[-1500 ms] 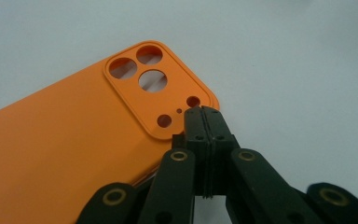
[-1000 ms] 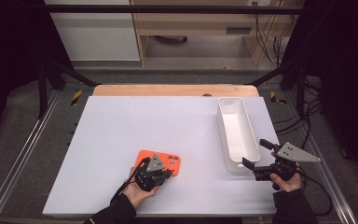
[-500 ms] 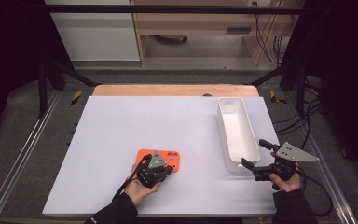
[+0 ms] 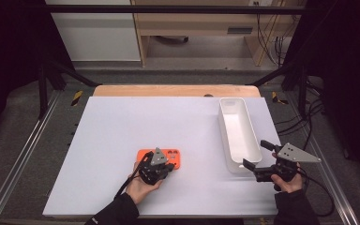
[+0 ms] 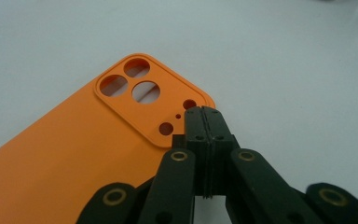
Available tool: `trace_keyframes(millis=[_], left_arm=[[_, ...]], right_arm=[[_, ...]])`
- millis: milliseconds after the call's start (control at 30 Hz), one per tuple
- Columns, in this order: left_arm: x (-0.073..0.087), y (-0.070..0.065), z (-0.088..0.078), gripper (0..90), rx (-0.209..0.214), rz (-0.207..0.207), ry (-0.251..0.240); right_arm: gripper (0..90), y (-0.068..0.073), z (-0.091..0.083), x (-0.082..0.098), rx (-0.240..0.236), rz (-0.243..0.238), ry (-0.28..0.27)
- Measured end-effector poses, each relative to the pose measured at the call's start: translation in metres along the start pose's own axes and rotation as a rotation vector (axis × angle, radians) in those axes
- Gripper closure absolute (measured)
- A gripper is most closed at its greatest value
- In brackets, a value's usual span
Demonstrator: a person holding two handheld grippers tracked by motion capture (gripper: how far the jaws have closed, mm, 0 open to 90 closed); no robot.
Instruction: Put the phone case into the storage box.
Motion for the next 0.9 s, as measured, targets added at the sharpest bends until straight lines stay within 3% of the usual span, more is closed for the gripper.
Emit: trace_keyframes(millis=[900], left_arm=[[-0.011,0.020,0.014,89.7,-0.051,-0.007,-0.004]], right_arm=[[0.3,0.000,0.001,0.002,-0.002,0.001,0.009]])
Point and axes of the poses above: each handheld gripper's, and its own axes: z roughly forward along the jaws, x roughly out of its underside, y roughly to its left, the point moved 10 cm from there along z, roughly forward along the jaws, and after that the axes turned 6 degrees about -y, right-handed, at the moved point
